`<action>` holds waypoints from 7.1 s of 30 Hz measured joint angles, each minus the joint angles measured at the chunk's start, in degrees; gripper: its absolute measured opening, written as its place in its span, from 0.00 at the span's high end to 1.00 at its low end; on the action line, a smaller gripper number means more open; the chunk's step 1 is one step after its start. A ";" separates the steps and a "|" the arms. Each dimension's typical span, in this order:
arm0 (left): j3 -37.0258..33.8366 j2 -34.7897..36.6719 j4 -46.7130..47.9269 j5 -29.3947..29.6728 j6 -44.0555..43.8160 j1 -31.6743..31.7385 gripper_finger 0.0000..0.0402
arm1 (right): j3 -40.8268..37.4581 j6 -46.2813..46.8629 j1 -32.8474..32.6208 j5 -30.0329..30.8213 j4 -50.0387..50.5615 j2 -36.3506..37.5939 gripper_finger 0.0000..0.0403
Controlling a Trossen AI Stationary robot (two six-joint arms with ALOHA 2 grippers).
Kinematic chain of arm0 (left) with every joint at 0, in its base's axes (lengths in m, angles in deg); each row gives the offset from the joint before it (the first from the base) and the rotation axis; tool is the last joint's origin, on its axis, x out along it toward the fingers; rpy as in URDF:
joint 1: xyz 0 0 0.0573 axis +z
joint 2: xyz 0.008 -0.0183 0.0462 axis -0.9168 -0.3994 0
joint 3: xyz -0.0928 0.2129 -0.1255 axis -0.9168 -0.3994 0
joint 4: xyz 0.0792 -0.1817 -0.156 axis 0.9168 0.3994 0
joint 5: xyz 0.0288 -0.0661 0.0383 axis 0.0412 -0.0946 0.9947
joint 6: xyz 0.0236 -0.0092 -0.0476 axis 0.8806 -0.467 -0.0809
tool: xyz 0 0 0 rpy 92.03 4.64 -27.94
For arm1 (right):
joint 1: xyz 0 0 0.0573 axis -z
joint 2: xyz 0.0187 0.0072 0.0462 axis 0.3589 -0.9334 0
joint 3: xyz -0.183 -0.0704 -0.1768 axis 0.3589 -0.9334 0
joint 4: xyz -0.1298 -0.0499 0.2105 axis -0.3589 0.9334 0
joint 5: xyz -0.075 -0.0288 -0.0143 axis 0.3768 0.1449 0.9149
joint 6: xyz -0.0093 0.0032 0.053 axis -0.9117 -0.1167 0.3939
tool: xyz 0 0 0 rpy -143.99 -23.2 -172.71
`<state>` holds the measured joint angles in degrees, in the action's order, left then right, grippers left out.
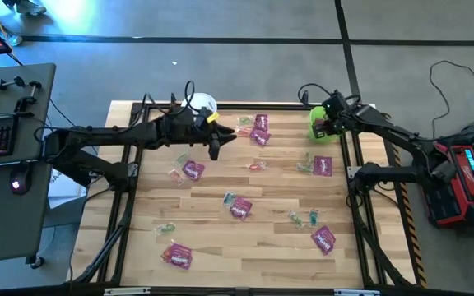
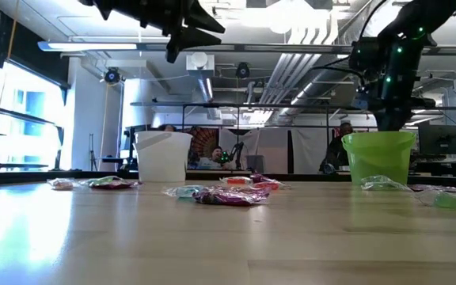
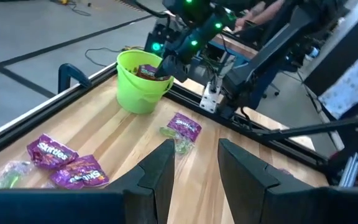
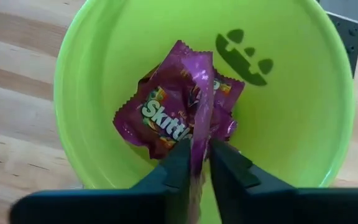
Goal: Sort candy by brand, put in halloween buckets
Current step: Put the violet candy into the green bucket
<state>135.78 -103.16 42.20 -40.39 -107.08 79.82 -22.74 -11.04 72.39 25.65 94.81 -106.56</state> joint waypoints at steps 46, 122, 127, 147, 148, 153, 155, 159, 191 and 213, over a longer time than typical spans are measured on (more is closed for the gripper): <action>0.00 0.00 1.75 0.81 3.40 1.86 0.71 | 8.59 -7.60 -31.77 -2.92 -37.04 -18.29 0.38; 0.00 0.00 2.93 1.23 3.49 1.80 0.71 | 40.25 -2.75 -19.47 -8.71 -17.47 -54.97 1.00; 0.00 0.00 2.93 1.23 3.88 1.82 0.71 | 41.24 -7.15 -19.45 -11.12 -13.41 -54.95 1.00; 0.00 0.00 2.65 1.20 2.45 1.80 0.71 | 42.69 -10.29 -17.02 -11.37 0.80 -40.83 1.00; 0.00 0.00 2.65 1.20 2.52 1.82 0.71 | 42.69 -9.62 -16.73 -10.09 2.70 -39.49 1.00; 0.00 -0.02 2.66 1.21 3.43 1.81 0.71 | 42.69 -5.11 -14.46 -3.61 14.69 -33.01 1.00; 0.00 -0.02 2.63 1.21 3.45 1.81 0.71 | 42.69 -3.94 -13.37 -1.35 18.69 -30.75 1.00; 0.00 -0.02 2.60 1.22 3.89 1.82 0.71 | 42.69 -1.36 -10.81 3.02 24.70 -26.38 1.00; 0.02 -0.02 3.45 1.18 4.88 1.80 0.71 | 16.11 3.24 -0.66 -0.46 7.86 -18.32 0.84; 0.11 1.87 39.80 -1.66 11.51 -1.57 0.71 | 18.99 -1.56 -26.11 -3.49 -9.70 -7.32 0.95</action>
<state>135.89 -101.30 82.00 -42.06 -95.56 78.25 -3.74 -12.60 46.28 22.16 85.11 -113.88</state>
